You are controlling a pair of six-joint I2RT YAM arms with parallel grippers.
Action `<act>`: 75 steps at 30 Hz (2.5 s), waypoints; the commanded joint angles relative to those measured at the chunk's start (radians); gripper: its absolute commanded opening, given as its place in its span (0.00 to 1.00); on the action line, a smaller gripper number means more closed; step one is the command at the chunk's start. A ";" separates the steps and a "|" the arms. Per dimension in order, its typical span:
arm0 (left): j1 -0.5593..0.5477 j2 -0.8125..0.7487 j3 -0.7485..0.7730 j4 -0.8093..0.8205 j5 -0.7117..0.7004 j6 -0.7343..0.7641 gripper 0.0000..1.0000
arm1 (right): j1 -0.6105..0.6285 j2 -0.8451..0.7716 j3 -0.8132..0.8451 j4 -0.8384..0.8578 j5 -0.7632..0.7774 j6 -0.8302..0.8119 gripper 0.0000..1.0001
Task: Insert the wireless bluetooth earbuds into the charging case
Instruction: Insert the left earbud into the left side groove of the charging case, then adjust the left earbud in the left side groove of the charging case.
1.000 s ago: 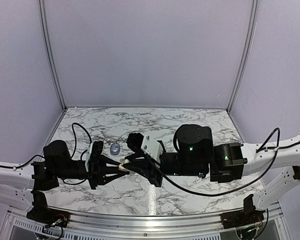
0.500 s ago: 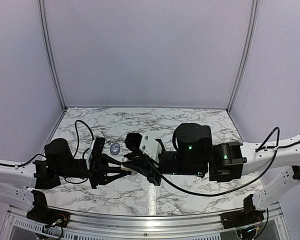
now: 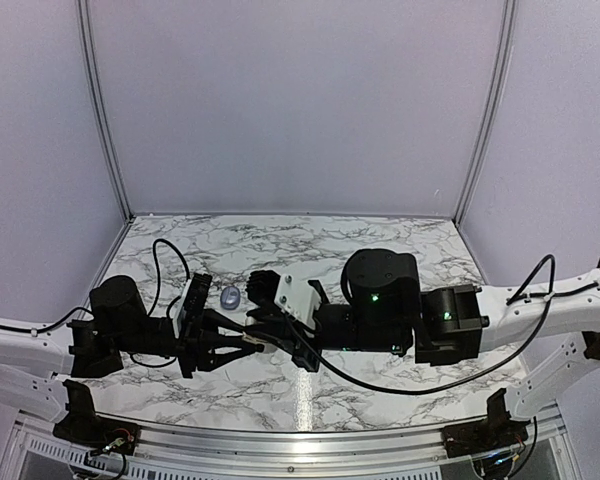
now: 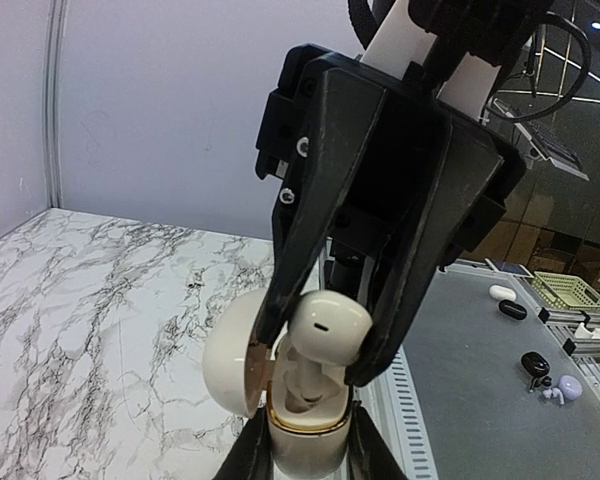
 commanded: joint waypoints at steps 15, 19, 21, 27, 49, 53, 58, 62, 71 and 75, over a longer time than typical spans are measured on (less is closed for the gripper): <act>-0.005 0.012 0.041 0.058 0.050 -0.025 0.00 | 0.005 0.032 0.050 0.016 -0.015 -0.025 0.07; -0.005 0.009 0.040 0.058 0.052 -0.026 0.00 | 0.005 0.035 0.047 0.013 -0.010 -0.021 0.07; -0.005 0.006 0.037 0.058 0.052 -0.026 0.00 | 0.005 0.035 0.045 0.011 -0.007 -0.020 0.07; -0.005 0.006 0.038 0.058 0.052 -0.027 0.00 | 0.005 0.023 0.034 0.014 -0.002 -0.009 0.20; -0.005 0.016 0.037 0.031 -0.032 -0.005 0.00 | 0.005 -0.039 0.034 -0.017 0.015 -0.023 0.37; -0.005 0.033 0.049 0.006 -0.057 -0.001 0.00 | 0.005 -0.046 0.045 -0.024 0.023 -0.023 0.38; -0.005 0.041 0.069 -0.051 -0.135 0.007 0.00 | 0.005 -0.039 0.056 -0.038 0.077 -0.005 0.47; -0.005 0.048 0.093 -0.103 -0.186 0.023 0.00 | 0.005 -0.004 0.087 -0.049 0.163 0.049 0.59; -0.005 0.052 0.100 -0.128 -0.240 0.023 0.00 | -0.014 0.059 0.159 -0.133 0.307 0.166 0.76; -0.005 0.052 0.103 -0.132 -0.254 0.023 0.00 | -0.020 0.085 0.177 -0.161 0.309 0.179 0.78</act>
